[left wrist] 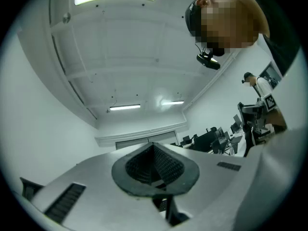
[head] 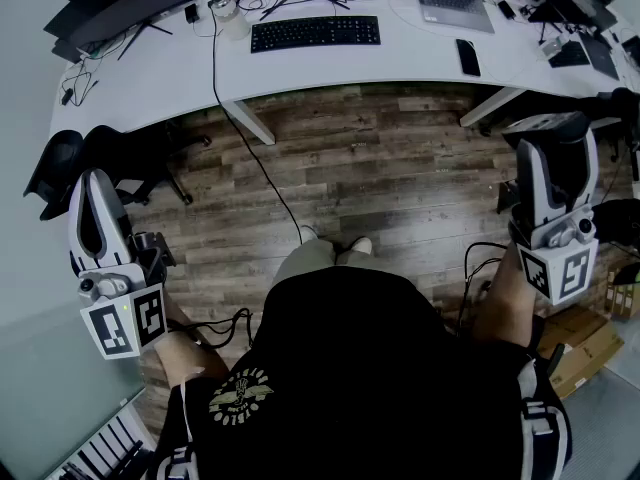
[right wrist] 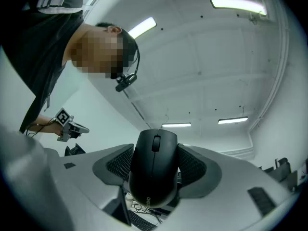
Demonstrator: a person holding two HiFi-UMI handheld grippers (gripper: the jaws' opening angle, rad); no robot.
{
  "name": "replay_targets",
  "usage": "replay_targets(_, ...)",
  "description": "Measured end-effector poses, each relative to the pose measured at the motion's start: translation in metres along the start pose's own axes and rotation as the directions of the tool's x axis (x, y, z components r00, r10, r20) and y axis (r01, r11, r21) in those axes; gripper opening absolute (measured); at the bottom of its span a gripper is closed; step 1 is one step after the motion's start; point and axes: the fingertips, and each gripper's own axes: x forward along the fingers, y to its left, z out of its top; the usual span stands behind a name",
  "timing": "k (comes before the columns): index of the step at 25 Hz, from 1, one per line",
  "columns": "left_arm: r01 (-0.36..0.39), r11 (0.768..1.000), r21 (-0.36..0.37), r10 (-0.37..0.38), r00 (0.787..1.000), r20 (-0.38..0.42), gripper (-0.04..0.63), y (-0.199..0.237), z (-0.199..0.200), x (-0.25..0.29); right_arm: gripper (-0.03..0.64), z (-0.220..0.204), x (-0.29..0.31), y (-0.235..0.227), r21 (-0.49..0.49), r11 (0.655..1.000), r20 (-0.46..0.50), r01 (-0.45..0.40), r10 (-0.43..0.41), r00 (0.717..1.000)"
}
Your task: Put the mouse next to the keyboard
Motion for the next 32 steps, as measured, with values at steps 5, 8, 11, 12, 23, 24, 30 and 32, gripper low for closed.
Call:
replay_targets(5,0.025,1.000,-0.001,-0.025,1.000,0.010,0.002,-0.006,0.011,-0.042,0.289,0.034,-0.026,0.029,-0.009,1.000,0.014,0.004,-0.004,1.000)
replay_targets(8,0.044,0.999,-0.018,-0.044,0.999,0.009,0.002,-0.001,0.009,-0.062,0.289,0.054,-0.039,0.048,-0.014,1.000,0.037,0.020,-0.020,0.999)
replay_targets(11,0.059,0.997,-0.044,-0.060,0.998,-0.004,0.002,0.014,0.004,-0.086,0.288,0.079,-0.050,0.073,-0.016,0.999,0.078,0.047,-0.045,0.996)
replay_targets(12,0.060,0.997,-0.050,-0.061,0.998,-0.008,0.002,0.021,0.003,-0.095,0.288,0.087,-0.054,0.082,-0.021,0.998,0.087,0.054,-0.052,0.995)
replay_targets(23,0.049,0.990,-0.129,-0.047,0.999,0.015,0.002,0.072,-0.011,-0.141,0.288,0.123,-0.084,0.132,0.000,0.992,0.057,0.127,-0.127,0.990)
replay_targets(24,0.052,0.991,-0.124,-0.050,0.999,0.018,0.002,0.073,-0.011,-0.140,0.288,0.124,-0.085,0.132,-0.010,0.991,0.051,0.130,-0.129,0.990)
replay_targets(30,0.054,0.994,-0.090,-0.049,0.997,0.054,0.002,0.061,-0.013,-0.118,0.288,0.113,-0.076,0.127,-0.054,0.991,0.025,0.123,-0.122,0.992)
replay_targets(32,0.057,0.996,-0.062,-0.054,0.997,0.058,0.002,0.049,-0.014,-0.107,0.288,0.101,-0.074,0.123,-0.049,0.992,0.010,0.120,-0.119,0.993)
